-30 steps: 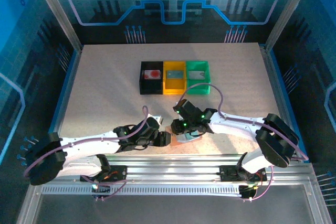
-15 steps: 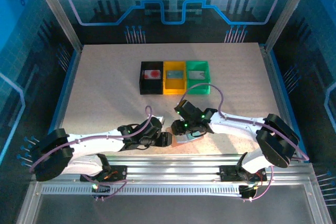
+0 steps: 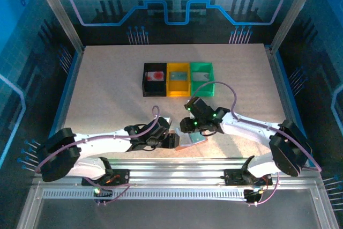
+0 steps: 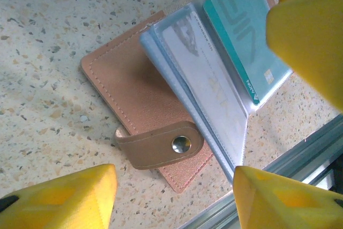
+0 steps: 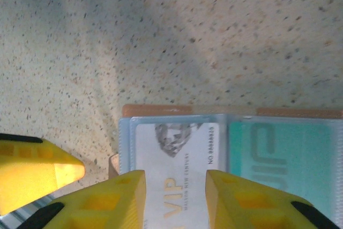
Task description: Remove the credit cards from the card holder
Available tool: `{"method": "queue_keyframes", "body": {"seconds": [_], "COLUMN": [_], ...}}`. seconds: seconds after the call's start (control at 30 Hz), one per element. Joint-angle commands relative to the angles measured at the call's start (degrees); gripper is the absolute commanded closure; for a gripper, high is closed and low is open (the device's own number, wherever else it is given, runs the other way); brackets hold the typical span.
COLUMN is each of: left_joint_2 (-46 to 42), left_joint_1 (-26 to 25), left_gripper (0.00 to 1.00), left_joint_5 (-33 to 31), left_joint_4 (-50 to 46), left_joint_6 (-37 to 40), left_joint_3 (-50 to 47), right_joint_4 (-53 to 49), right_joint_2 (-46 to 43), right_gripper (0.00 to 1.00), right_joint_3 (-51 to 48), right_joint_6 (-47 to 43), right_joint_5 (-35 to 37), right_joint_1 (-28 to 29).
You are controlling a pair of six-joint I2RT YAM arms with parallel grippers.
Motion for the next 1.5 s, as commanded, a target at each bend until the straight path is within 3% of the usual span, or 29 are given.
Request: {"method": "queue_keyframes", "body": {"seconds": [0.0,0.47,1.07,1.47], "left_joint_2": [1.95,9.40,13.60,0.69], "left_joint_1": [-0.15,0.28,2.01,4.15], "left_gripper": [0.40,0.42,0.43,0.41], "left_joint_5": [0.65,-1.90,-0.84,-3.23], "left_joint_4": [-3.31,-14.73,-18.32,-22.83], "left_joint_6": [0.00,-1.40,1.05,4.22], "left_joint_3": [3.31,7.42,8.97,10.77], "right_joint_4": [-1.83,1.14,5.60,7.26], "right_joint_2": [-0.84,1.05,3.18,5.92], "right_gripper": [0.67,0.68,0.68,0.69], "right_joint_3": [-2.06,-5.36,-6.91,-6.80], "right_joint_6": [-1.61,-1.75,-1.32,-0.41], "right_joint_5": [-1.82,-4.44,-6.19,-4.38], "right_joint_1": [-1.17,-1.74,-1.57,-1.41]}}
